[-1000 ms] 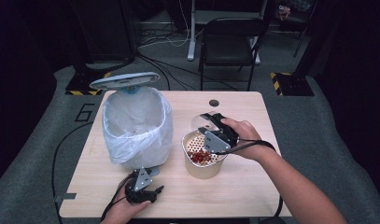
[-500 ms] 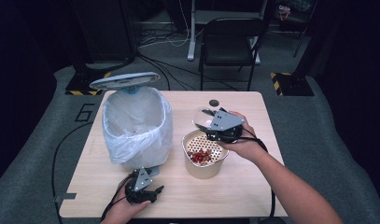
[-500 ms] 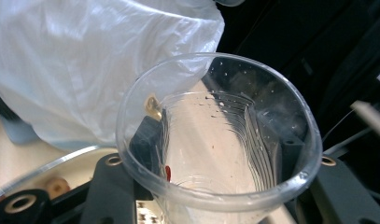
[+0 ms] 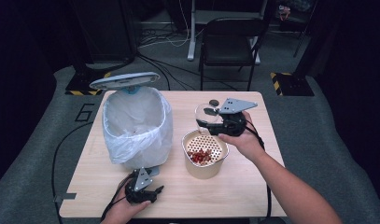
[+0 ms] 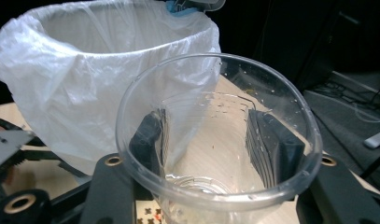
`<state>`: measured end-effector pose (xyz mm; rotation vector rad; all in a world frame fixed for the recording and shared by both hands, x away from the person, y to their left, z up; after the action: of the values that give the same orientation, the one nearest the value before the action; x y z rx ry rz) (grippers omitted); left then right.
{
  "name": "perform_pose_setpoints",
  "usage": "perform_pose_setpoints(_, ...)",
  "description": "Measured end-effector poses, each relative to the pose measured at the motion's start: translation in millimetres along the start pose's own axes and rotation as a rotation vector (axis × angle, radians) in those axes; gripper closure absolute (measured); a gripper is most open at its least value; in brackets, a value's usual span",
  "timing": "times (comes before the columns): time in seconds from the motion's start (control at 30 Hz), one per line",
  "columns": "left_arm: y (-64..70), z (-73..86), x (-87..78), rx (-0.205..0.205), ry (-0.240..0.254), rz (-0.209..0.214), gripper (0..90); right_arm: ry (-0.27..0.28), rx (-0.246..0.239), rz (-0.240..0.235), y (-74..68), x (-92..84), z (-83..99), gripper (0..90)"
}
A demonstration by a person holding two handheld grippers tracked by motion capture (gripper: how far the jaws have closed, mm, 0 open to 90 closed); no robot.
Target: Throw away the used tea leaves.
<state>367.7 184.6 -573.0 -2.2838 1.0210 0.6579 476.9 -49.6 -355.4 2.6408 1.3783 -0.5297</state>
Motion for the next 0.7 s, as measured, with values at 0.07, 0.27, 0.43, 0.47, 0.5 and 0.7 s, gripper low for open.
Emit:
perform_pose_setpoints(0.07,-0.1,0.1,-0.1,0.001,-0.001,0.0,23.5,-0.001,0.023,-0.014,-0.7,0.0,-2.1,48.1)
perform_pose_setpoints(0.27,0.0,0.0,0.0,-0.001,0.001,-0.002,23.5,0.016,0.058,-0.038,-3.5,-4.0,-13.2,48.0)
perform_pose_setpoints(0.43,0.0,0.0,0.0,-0.001,0.0,-0.002,23.5,0.034,0.045,-0.039,-8.3,-8.6,-26.6,47.8)
perform_pose_setpoints(0.47,0.0,0.0,0.0,-0.001,0.001,0.0,23.5,0.036,0.041,-0.036,-9.2,-9.6,-29.6,47.8)
perform_pose_setpoints(0.5,0.0,0.0,0.0,-0.001,0.001,0.0,23.5,0.039,0.028,-0.03,-9.6,-10.1,-32.9,47.8)
perform_pose_setpoints(0.7,0.1,0.1,-0.4,0.001,-0.004,0.008,23.5,0.051,0.018,-0.028,-14.6,-9.7,-52.6,47.7)
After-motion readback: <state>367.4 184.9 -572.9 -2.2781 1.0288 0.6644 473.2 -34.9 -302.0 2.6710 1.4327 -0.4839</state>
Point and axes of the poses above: each handheld gripper's, and its own axes: x roughly forward along the jaws, z roughly out of its underside, y roughly to its right, the point moved 7 cm from there along x, roughly forward along the jaws, and after that the axes turned 9 degrees about x, right-handed, at the moved point
